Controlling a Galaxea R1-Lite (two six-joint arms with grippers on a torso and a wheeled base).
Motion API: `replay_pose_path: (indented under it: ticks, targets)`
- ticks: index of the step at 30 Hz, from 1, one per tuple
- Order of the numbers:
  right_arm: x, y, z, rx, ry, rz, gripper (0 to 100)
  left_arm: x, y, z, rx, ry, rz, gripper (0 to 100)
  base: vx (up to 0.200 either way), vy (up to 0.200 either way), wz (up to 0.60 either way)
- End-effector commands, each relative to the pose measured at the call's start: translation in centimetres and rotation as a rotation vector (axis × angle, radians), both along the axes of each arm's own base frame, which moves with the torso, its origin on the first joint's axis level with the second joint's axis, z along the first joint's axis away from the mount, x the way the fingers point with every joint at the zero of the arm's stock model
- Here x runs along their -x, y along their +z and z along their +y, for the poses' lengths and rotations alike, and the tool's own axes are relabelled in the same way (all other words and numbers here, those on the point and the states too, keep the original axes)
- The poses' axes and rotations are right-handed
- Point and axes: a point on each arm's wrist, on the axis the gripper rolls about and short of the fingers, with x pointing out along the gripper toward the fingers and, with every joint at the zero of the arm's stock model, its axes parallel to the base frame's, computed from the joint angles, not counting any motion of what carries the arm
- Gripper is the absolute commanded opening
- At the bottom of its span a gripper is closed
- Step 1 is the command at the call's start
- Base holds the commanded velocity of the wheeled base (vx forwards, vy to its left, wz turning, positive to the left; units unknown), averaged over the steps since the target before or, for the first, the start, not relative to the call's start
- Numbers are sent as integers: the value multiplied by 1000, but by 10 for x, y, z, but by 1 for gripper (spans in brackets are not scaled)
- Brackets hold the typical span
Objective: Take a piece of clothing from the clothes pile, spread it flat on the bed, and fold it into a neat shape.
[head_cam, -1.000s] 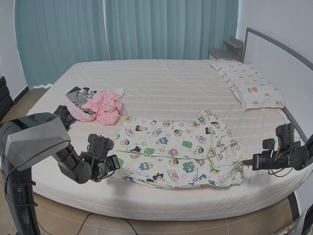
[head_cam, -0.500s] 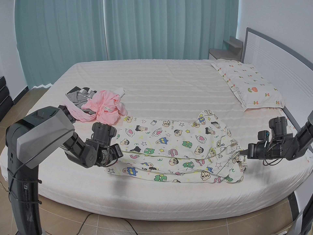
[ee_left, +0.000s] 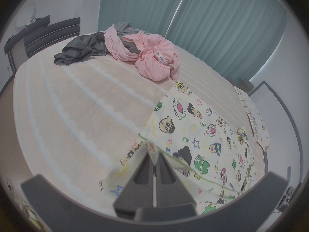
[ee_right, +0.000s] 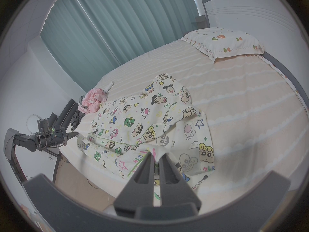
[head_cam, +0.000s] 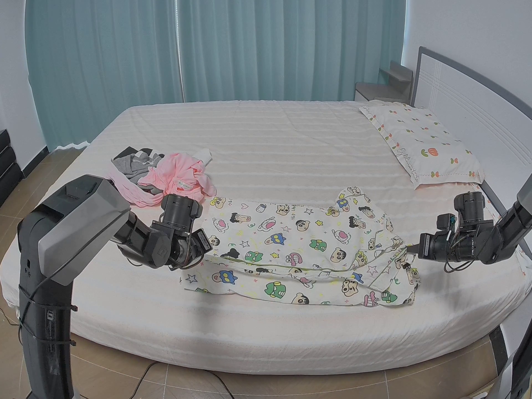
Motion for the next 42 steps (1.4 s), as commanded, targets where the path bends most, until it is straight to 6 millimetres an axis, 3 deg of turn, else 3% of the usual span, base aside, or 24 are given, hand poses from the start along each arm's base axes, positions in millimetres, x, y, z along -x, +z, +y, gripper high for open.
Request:
replay_pose_path:
  ticks: [1,9,30,31,41,42]
  targets:
    - [-13,-9,-1,-10,-11,8,0,-15,-13,4,0,29,7,0,0,0,0]
    - [-28,-15,-1,-16,-29,3,0,-26,-23,10,-2,49,13,0,0,0,0]
    - [-51,-25,-1,-32,-78,-1,0,-49,-33,-4,13,38,-37,0,0,0,0]
    - [-52,-27,-1,-33,-80,1,0,-50,-35,-4,16,42,-39,100,0,0,0]
    - [-53,-33,-2,-34,-87,14,0,-57,-31,-5,52,79,-67,100,0,0,0]
    - [-54,-34,-2,-41,-92,18,100,-56,-31,-4,57,88,-66,100,0,0,0]
